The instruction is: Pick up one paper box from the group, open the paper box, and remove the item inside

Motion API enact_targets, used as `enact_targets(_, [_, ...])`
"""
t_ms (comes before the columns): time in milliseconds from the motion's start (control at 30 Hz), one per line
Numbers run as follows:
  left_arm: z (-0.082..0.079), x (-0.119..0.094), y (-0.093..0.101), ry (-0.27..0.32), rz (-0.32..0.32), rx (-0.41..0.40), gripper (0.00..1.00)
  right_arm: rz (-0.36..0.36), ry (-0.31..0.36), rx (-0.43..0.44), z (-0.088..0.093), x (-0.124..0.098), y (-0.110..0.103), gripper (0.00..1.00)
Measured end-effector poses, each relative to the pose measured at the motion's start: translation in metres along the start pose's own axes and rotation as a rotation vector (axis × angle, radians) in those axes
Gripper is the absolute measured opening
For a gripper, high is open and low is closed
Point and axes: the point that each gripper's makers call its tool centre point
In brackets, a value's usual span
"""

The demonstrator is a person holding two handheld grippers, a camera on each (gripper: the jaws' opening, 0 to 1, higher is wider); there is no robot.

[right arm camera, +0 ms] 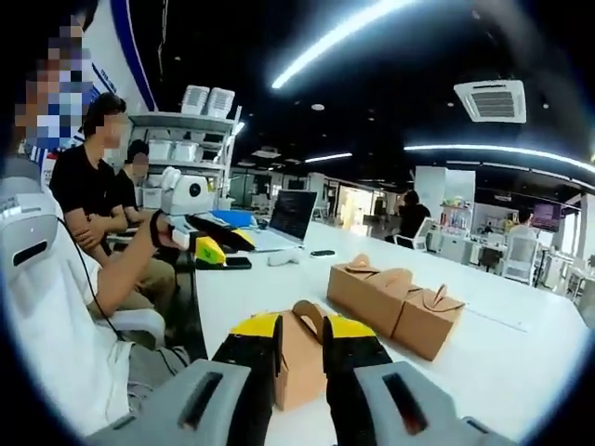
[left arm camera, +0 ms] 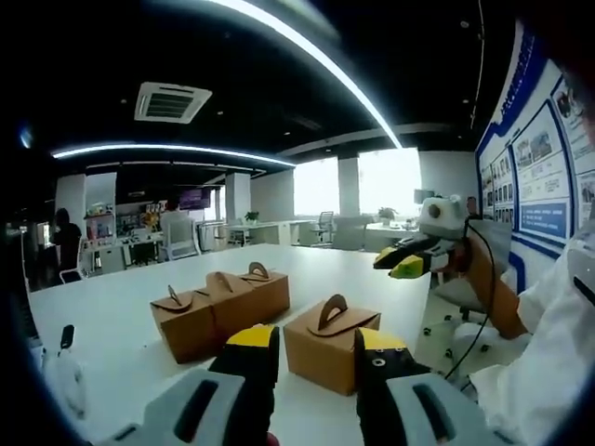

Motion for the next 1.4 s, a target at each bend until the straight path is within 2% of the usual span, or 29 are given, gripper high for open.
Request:
enact_targets(433, [0.010, 0.007, 0.007, -0.029, 0.040, -0.005, 0.34, -0.030, -0.003, 0.002, 0.001, 0.005, -0.010, 0.19])
enact_targets(1100, [0.021, 0.018, 0.024, -0.060, 0.091, -0.007, 0.34, -0.036, -0.100, -0.137, 0.022, 0.029, -0.031, 0.19])
enact_targets(1400, [0.026, 0.024, 0.031, -0.071, 0.109, -0.006, 0.34, -0.047, -0.120, -0.156, 0.029, 0.031, -0.034, 0.19])
Point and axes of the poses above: the point that each gripper's makers call its tool centre point, and the gripper's own axes: x roughly forward along the fingers, y roughly to its right, z roughly out of its underside, and after that the axes turned 13 degrees about y, right-handed
